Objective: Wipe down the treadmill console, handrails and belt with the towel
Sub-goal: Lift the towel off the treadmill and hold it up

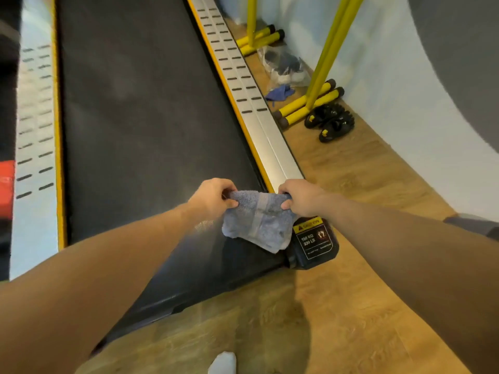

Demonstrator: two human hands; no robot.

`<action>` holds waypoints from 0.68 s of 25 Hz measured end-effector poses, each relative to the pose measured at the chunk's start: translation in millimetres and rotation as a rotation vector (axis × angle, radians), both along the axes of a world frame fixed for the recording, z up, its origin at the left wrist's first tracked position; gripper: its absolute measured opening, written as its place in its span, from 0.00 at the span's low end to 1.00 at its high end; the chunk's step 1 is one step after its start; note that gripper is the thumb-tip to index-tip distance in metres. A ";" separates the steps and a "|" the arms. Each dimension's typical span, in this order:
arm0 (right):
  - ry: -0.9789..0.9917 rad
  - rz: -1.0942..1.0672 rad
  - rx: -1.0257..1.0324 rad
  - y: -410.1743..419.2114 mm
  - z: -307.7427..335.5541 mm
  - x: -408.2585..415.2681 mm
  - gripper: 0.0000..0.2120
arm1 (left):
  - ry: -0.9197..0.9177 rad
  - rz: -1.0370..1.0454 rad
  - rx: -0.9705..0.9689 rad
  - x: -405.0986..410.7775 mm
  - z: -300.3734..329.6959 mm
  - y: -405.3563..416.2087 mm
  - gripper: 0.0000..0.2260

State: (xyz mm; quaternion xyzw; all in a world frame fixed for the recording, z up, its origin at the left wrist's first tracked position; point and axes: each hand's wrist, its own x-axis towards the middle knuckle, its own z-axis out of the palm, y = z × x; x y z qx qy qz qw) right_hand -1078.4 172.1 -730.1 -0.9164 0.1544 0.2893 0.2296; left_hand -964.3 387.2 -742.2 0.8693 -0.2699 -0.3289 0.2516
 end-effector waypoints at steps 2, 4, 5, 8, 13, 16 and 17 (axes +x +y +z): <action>-0.080 -0.016 -0.064 -18.3 69.7 19.0 0.05 | -0.099 -0.038 -0.058 24.9 72.3 -18.7 0.06; -0.178 -0.026 -0.129 -40.4 154.5 41.9 0.06 | -0.205 -0.046 -0.131 50.8 156.5 -41.6 0.06; -0.224 -0.024 -0.164 -51.3 201.7 51.7 0.07 | -0.259 -0.048 -0.165 62.5 202.1 -52.9 0.08; -0.381 -0.004 -0.311 -80.1 347.1 69.1 0.09 | -0.422 -0.072 -0.287 87.6 339.9 -84.7 0.09; -0.510 -0.060 -0.491 -108.8 576.9 32.3 0.07 | -0.576 -0.156 -0.444 76.6 556.3 -129.8 0.08; -0.523 -0.116 -0.590 -120.0 677.4 -24.5 0.07 | -0.587 -0.227 -0.537 49.1 645.8 -165.5 0.06; -0.512 -0.153 -0.618 -123.7 705.9 -52.0 0.07 | -0.577 -0.260 -0.571 32.7 671.4 -180.9 0.05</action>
